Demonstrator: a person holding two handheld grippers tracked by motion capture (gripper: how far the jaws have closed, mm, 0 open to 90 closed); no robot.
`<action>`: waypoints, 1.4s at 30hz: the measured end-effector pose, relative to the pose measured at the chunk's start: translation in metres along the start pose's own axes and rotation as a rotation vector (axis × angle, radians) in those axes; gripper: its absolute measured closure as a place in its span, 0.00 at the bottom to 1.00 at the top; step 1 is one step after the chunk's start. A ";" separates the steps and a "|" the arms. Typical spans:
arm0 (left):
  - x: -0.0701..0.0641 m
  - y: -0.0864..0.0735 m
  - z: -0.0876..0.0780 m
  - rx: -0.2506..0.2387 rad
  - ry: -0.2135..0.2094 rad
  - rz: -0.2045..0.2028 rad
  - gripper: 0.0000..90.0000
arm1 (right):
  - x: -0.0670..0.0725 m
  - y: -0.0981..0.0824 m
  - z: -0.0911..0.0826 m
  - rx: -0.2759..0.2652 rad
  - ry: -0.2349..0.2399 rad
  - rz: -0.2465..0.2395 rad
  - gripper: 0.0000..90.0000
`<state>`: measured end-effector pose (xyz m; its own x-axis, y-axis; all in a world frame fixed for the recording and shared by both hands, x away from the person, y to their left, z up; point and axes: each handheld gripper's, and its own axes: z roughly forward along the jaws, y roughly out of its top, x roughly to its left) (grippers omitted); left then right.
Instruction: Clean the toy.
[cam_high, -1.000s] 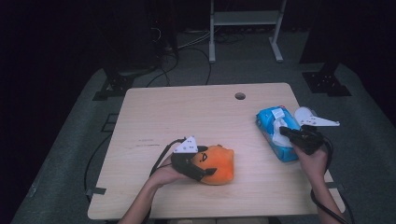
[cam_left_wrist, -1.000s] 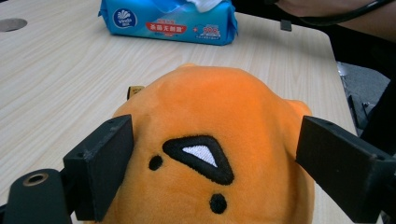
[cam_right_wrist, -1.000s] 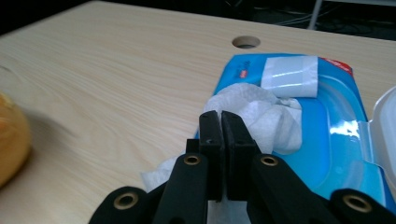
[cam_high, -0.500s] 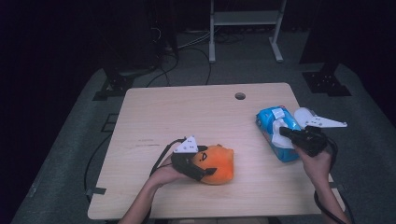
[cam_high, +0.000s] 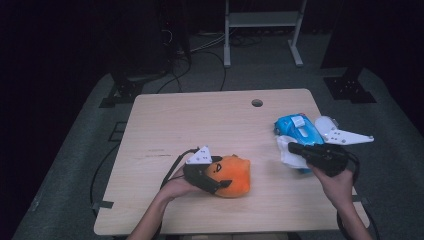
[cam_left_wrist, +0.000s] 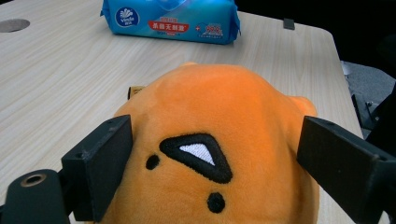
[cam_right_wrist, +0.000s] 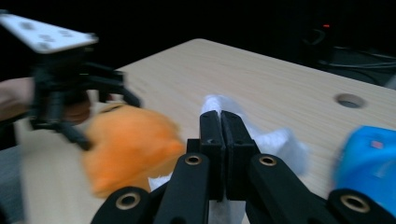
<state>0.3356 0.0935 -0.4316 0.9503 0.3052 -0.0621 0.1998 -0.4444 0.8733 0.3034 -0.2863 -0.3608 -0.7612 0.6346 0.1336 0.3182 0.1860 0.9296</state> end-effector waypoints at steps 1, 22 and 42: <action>0.000 0.000 0.000 0.000 0.000 0.000 0.12 | 0.000 0.000 0.000 0.000 0.000 0.000 0.97; -0.001 0.000 0.001 0.001 -0.001 0.015 0.11 | 0.055 0.014 0.032 0.033 0.341 0.024 0.97; -0.001 -0.001 0.001 0.001 -0.008 0.033 0.11 | 0.037 -0.004 0.087 0.109 0.322 0.070 0.97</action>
<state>0.3351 0.0927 -0.4334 0.9583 0.2834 -0.0371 0.1685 -0.4552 0.8743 0.3233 -0.1982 -0.3895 -0.8694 0.3821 0.3134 0.4211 0.2409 0.8744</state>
